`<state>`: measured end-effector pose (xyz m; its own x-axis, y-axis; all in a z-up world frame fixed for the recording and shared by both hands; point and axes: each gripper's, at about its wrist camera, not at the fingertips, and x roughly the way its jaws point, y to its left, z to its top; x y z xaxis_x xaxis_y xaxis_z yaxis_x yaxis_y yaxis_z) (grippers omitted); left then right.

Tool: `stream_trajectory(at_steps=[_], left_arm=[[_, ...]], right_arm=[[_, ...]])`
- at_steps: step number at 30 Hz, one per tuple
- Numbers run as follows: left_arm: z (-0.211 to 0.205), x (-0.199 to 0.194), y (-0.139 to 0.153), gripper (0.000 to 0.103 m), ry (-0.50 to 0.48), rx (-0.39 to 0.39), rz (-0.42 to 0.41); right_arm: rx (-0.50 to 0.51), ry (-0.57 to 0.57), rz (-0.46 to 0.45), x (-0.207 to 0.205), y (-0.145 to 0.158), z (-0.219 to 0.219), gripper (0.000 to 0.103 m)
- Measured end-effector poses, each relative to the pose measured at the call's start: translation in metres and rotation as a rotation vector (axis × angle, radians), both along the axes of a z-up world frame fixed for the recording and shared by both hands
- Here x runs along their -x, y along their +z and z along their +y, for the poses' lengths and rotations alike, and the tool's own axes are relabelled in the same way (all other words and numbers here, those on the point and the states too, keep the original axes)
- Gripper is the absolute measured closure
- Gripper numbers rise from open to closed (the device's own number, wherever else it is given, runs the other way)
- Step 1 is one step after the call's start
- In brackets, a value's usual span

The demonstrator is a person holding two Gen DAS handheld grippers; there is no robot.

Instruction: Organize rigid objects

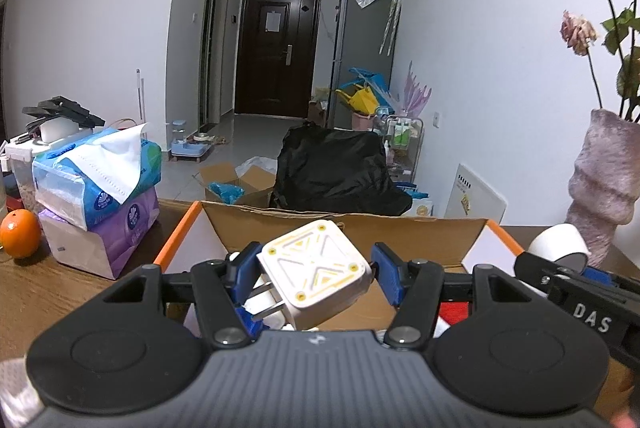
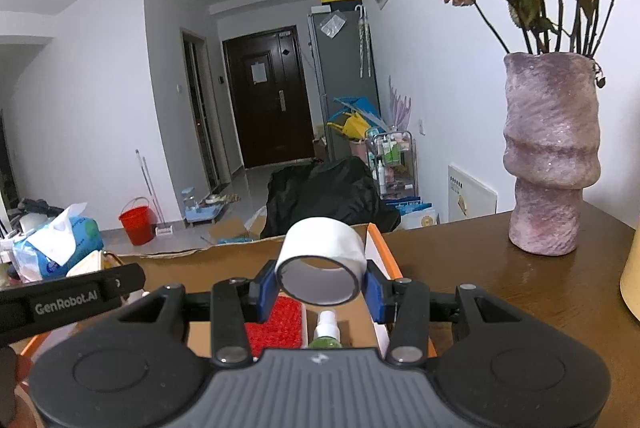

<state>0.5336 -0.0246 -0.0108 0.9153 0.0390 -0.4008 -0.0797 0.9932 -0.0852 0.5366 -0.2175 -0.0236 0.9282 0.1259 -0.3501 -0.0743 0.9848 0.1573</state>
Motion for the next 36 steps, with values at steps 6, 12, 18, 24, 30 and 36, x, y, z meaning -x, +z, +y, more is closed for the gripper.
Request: stream_trajectory(at_steps=[6, 12, 18, 24, 30, 36], left_arm=[[0.006, -0.007, -0.004, 0.041, 0.004, -0.014, 0.020], [0.011, -0.005, -0.004, 0.005, 0.012, -0.031, 0.026], [0.021, -0.005, -0.003, 0.000, 0.066, -0.035, 0.028], [0.026, -0.004, -0.002, 0.000, 0.081, -0.025, 0.032], [0.026, 0.001, 0.003, 0.000, 0.075, -0.032, 0.019], [0.023, 0.015, 0.013, 0.000, 0.057, -0.045, 0.004]], right_arm=[[0.016, 0.012, 0.035, -0.007, -0.001, -0.001, 0.060], [0.029, 0.011, 0.054, -0.007, -0.001, -0.001, 0.040], [0.014, -0.026, 0.026, -0.001, 0.001, -0.006, 0.000], [0.001, -0.032, 0.026, 0.002, 0.004, -0.008, 0.000], [0.011, -0.024, 0.025, 0.005, 0.008, -0.005, 0.000], [0.041, 0.002, 0.032, 0.012, 0.012, -0.001, 0.000]])
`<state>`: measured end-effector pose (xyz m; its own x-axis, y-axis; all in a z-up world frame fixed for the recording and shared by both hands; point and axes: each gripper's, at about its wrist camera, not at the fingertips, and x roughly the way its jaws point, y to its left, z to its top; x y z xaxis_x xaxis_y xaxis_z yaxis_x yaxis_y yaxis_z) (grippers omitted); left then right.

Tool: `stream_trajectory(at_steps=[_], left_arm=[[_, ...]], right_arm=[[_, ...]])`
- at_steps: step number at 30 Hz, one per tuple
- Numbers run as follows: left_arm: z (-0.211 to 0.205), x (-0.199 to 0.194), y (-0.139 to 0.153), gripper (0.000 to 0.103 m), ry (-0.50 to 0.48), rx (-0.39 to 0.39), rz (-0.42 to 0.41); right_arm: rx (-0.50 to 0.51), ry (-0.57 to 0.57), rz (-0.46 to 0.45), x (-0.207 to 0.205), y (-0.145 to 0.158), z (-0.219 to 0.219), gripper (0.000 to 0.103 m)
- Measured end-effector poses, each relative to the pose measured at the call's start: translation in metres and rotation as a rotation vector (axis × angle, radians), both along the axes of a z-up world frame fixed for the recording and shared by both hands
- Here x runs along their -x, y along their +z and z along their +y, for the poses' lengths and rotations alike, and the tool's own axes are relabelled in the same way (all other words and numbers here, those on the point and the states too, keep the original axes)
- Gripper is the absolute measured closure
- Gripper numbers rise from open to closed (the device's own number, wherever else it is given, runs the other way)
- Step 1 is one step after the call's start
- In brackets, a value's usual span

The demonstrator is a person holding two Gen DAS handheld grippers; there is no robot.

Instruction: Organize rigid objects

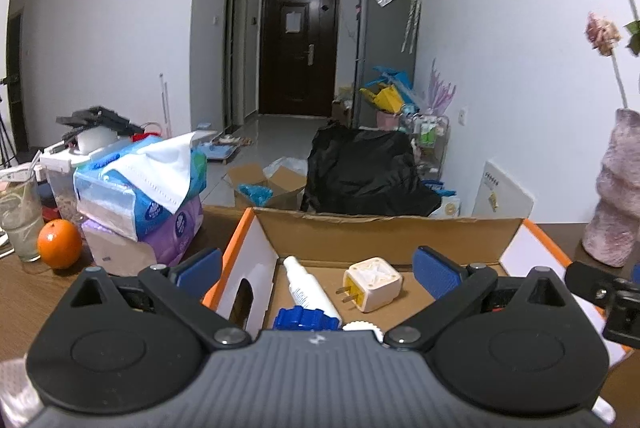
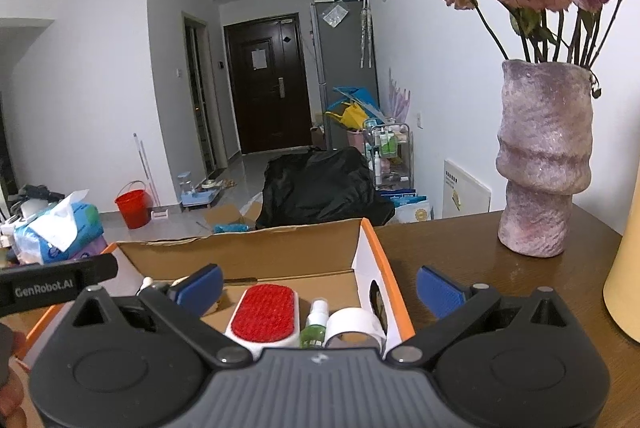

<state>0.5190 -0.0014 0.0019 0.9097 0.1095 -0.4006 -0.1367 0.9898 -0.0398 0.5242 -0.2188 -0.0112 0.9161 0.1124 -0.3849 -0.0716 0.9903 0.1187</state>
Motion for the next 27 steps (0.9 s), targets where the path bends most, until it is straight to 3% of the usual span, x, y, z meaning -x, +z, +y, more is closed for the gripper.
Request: stream_trajectory(at_steps=[15, 27], left_arm=[[-0.005, 0.068, 0.023, 0.000, -0.069, -0.025, -0.078], [-0.001, 0.137, 0.021, 0.000, -0.102, -0.043, -0.040]], right_arm=[[0.021, 0.023, -0.021, 0.052, 0.021, -0.001, 0.000], [0.042, 0.010, -0.074, 0.126, 0.034, -0.006, 0.000]])
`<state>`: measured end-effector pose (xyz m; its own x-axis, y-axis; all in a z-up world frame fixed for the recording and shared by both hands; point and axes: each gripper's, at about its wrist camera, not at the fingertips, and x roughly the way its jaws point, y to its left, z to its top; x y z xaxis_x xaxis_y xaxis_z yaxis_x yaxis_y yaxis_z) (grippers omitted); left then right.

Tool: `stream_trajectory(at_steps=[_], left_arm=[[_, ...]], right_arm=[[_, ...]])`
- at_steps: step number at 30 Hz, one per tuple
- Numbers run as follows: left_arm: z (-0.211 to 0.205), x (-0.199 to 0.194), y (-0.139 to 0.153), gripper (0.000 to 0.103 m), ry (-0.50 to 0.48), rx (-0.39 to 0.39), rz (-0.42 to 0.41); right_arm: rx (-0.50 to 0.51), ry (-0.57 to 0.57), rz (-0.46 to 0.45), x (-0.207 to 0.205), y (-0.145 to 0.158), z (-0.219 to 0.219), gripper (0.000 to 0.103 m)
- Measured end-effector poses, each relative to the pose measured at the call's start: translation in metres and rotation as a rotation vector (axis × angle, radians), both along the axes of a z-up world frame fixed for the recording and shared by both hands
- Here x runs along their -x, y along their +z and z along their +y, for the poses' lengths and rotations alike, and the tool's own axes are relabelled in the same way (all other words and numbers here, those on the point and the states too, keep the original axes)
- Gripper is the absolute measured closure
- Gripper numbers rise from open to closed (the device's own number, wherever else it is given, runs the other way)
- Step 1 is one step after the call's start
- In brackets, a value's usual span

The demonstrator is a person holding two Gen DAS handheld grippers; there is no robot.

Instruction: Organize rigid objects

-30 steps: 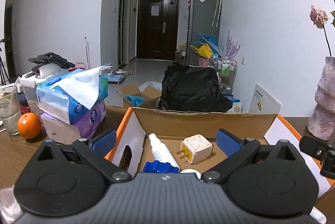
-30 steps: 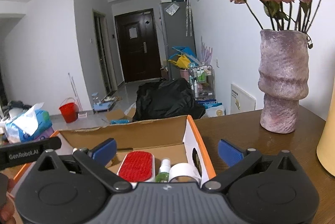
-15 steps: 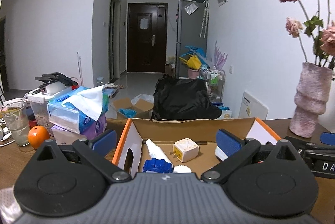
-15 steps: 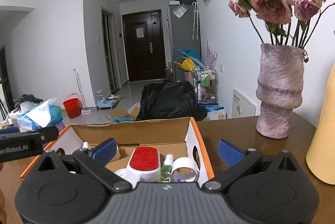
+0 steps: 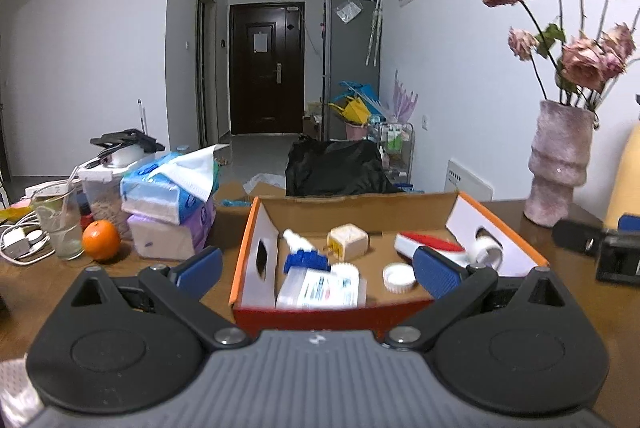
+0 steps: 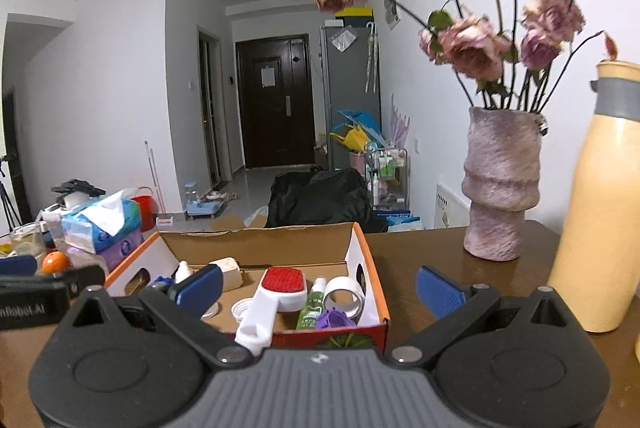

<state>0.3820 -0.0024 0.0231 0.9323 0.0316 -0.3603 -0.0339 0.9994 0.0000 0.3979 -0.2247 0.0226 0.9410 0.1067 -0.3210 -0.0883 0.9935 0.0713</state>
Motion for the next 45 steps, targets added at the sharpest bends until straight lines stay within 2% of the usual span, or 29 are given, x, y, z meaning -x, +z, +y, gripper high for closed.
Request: stream_trajectory(at_steps=[14, 25, 32, 45], left_arm=[[-0.001, 0.116, 0.006, 0.000, -0.025, 0.005, 0.009], [-0.008, 0.207, -0.013, 0.000, -0.036, 0.010, 0.056], [-0.014, 0.239, -0.015, 0.000, -0.045, -0.007, 0.046], [-0.015, 0.258, -0.010, 0.000, -0.048, -0.007, 0.019]], right_arm=[[-0.021, -0.010, -0.022, 0.130, 0.003, -0.005, 0.000], [-0.002, -0.007, 0.013, 0.222, -0.008, -0.004, 0.000], [-0.009, -0.010, 0.024, 0.253, -0.010, -0.006, 0.000], [-0.002, 0.003, 0.011, 0.275, -0.008, -0.003, 0.000]])
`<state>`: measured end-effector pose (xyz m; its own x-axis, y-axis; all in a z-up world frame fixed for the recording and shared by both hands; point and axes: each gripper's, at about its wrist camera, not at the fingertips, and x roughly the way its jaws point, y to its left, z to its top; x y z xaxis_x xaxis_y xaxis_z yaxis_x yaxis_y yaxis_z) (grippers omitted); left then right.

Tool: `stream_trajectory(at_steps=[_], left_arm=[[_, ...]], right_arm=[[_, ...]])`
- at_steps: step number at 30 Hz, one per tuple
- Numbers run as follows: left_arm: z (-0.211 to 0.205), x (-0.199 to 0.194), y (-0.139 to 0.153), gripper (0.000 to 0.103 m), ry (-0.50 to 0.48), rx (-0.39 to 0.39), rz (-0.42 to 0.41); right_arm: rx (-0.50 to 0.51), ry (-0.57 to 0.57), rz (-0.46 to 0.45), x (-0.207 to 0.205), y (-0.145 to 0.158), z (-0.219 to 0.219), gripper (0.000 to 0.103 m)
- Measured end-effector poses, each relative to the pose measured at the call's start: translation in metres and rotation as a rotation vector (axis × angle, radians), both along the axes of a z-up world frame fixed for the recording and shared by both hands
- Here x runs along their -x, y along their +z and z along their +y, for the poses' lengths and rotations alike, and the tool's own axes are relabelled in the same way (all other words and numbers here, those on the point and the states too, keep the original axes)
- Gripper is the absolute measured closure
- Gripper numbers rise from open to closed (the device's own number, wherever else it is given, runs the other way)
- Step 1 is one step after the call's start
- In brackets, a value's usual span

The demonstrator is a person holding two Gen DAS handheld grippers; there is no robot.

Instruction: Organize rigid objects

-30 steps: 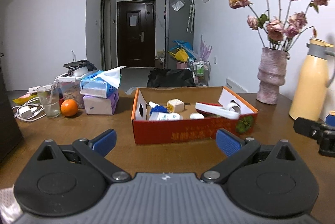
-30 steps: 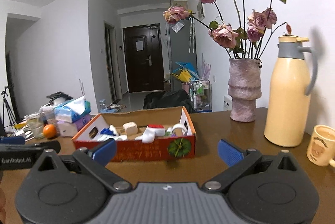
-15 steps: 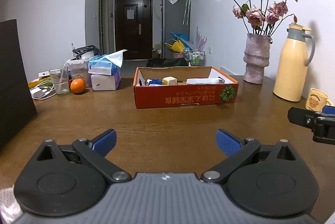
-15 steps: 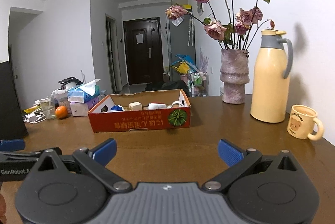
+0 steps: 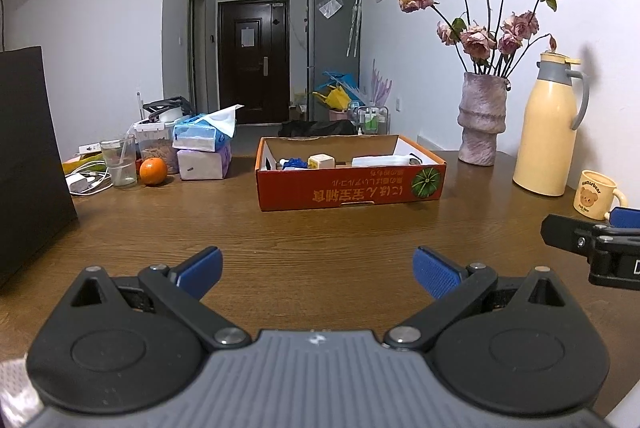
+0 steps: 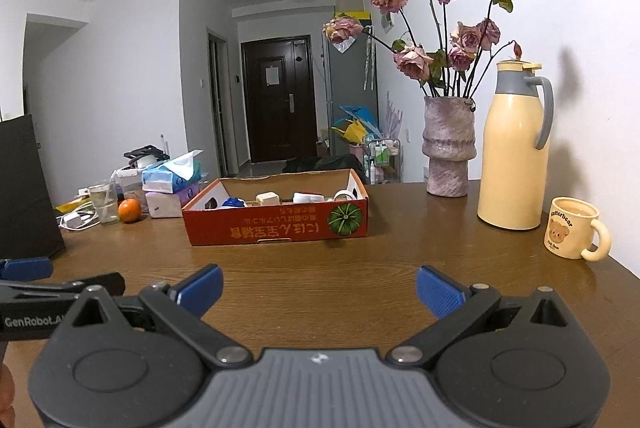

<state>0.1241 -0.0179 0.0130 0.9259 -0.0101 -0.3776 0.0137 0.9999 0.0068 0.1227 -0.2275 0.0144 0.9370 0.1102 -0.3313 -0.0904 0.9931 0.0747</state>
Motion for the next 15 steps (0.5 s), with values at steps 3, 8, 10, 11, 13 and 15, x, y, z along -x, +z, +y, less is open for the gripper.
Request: stream_trajectory(at_steps=[3, 8, 10, 11, 13, 15], left_arm=[[0.0007, 0.0013, 0.0007, 0.000, 0.000, 0.002, -0.004], [0.0016, 0.0023, 0.0009, 0.000, 0.000, 0.003, -0.005], [0.0015, 0.0024, 0.0007, 0.000, 0.001, 0.003, -0.005], [0.0019, 0.0030, 0.0008, 0.000, 0.002, 0.004, -0.006], [0.0022, 0.0035, 0.0007, 0.000, 0.002, 0.005, -0.006], [0.0024, 0.0037, 0.0007, 0.000, 0.003, 0.004, -0.006]], right_arm=[[0.001, 0.001, -0.001, 0.0010, 0.0003, 0.0003, 0.000], [0.004, 0.004, -0.001, 0.0029, 0.0009, 0.0016, 0.000], [0.005, 0.003, -0.002, 0.0029, 0.0009, 0.0016, 0.000], [0.004, 0.003, -0.001, 0.0029, 0.0008, 0.0016, 0.000], [0.004, 0.003, -0.001, 0.0032, 0.0008, 0.0018, 0.000], [0.005, 0.004, -0.001, 0.0030, 0.0007, 0.0018, 0.000]])
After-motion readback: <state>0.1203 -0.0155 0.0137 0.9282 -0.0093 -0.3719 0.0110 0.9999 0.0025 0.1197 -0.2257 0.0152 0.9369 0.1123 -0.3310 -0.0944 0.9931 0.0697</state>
